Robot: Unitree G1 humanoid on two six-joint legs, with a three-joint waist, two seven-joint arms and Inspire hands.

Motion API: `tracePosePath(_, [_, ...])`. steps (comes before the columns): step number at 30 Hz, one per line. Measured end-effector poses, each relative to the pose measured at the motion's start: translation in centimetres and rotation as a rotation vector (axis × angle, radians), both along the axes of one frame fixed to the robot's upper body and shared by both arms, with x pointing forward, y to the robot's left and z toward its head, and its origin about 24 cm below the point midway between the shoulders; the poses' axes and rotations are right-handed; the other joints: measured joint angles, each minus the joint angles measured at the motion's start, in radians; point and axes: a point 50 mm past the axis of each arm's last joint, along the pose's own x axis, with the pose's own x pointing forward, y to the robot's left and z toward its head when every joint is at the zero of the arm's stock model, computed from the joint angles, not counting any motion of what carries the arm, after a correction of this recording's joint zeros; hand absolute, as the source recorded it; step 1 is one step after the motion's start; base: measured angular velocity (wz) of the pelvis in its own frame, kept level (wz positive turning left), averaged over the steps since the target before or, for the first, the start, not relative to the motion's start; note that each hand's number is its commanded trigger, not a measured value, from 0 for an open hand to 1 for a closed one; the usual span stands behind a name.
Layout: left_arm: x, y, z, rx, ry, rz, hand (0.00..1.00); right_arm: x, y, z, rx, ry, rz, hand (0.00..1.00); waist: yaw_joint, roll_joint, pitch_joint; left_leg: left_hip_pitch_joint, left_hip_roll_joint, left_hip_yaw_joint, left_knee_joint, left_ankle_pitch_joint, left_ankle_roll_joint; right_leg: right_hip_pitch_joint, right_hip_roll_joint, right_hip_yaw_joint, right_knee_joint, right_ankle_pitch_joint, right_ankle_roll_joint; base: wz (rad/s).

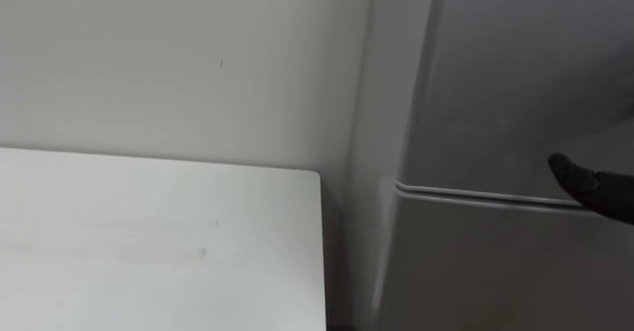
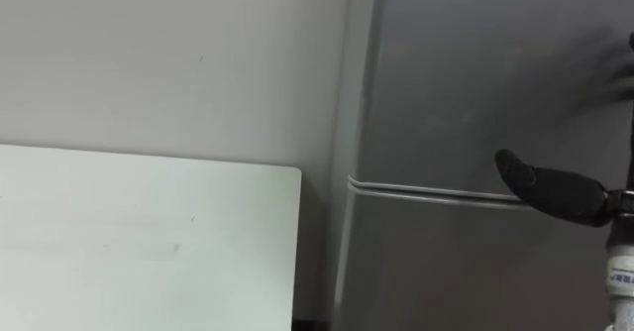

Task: Put the bottle in the upper fridge

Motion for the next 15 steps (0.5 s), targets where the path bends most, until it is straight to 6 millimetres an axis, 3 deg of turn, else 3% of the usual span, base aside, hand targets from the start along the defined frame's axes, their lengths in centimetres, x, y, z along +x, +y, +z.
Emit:
tracePosePath(8, [0.16,0.03,0.04,0.002,-0.005,-0.003,0.00,0.00,-0.01,0.01,-0.010,0.003,-0.004,0.00,-0.001,0.006,-0.0056,0.001,0.000,0.000,0.000,0.000,0.000,0.000,0.000,0.000,0.001,0.000,0.000,0.00])
tracePosePath(15, [0.20,0.41,0.38,0.016,-0.026,-0.002,0.00,-0.03,-0.15,0.04,-0.007,0.004,-0.013,0.00,-0.004,-0.003,-0.0069,0.001,-0.001,0.000,-0.002,0.000,0.000,-0.001,0.000,0.001,0.007,0.000,0.000,0.00])
